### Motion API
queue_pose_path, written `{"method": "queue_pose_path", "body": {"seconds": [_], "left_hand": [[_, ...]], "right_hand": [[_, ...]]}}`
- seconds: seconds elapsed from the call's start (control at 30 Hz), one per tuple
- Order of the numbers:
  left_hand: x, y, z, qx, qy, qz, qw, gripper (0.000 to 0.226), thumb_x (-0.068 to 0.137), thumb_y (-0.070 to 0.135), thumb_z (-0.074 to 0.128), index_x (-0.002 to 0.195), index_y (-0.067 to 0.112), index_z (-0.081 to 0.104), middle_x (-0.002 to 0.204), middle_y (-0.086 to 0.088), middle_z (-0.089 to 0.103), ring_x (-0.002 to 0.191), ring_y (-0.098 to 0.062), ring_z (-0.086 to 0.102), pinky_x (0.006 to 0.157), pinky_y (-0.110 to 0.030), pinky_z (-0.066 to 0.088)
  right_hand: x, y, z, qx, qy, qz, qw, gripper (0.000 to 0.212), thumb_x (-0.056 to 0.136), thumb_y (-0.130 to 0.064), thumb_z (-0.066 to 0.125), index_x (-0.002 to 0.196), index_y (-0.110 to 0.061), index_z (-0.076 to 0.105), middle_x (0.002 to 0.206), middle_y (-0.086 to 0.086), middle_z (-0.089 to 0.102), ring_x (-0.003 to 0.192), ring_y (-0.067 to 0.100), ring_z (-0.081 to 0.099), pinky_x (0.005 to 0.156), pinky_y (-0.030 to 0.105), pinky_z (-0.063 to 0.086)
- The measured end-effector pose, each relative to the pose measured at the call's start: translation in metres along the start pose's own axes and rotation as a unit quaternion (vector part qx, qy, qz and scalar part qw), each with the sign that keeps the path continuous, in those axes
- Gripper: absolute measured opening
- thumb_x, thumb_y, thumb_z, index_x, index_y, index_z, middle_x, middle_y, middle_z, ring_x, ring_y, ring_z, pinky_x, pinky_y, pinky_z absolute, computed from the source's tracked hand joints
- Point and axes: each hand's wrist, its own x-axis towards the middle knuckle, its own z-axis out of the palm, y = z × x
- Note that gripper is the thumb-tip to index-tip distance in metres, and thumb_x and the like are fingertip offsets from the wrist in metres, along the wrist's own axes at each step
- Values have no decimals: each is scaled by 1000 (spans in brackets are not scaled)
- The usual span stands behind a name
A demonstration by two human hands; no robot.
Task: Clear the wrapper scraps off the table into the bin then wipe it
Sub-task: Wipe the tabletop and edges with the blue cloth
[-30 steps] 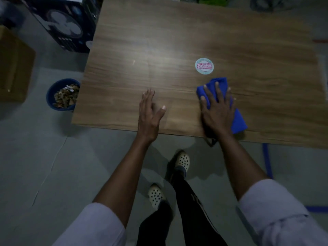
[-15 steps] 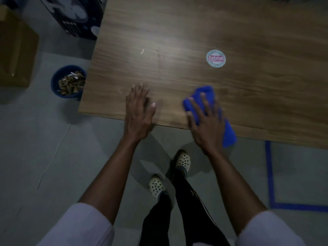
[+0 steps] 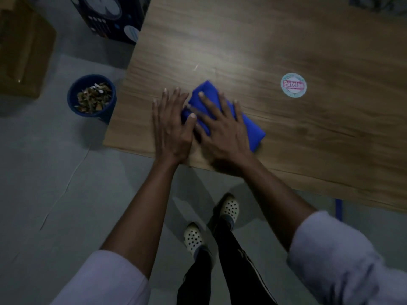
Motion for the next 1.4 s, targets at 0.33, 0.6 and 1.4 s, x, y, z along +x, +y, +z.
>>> {"method": "queue_pose_path", "body": {"seconds": [0.33, 0.6, 1.4], "left_hand": [[7, 3, -4, 14, -5, -15, 1000, 71, 88, 41, 44, 153, 13, 43, 164, -5, 35, 157, -25, 15, 128, -47, 0], [6, -2, -3, -34, 20, -4, 999, 63, 91, 37, 46, 147, 8, 51, 157, -7, 46, 154, -26, 26, 128, -41, 5], [7, 0, -4, -36, 26, -30, 999, 76, 98, 49, 48, 156, 3, 34, 164, -12, 33, 155, -27, 22, 124, -49, 22]], "right_hand": [[111, 45, -20, 19, -1, 136, 991, 56, 105, -61, 14, 159, -48, 16, 171, -9, 0, 157, 30, -8, 124, 61, -4], [-70, -45, 4, 37, -9, -19, 999, 45, 106, -48, 35, 149, -39, 47, 169, -13, 16, 158, 25, -2, 123, 59, 11], [-24, -46, 14, -15, -2, -18, 1000, 55, 95, -46, 44, 150, -39, 48, 170, -12, 15, 158, 25, -3, 124, 56, 8]]}}
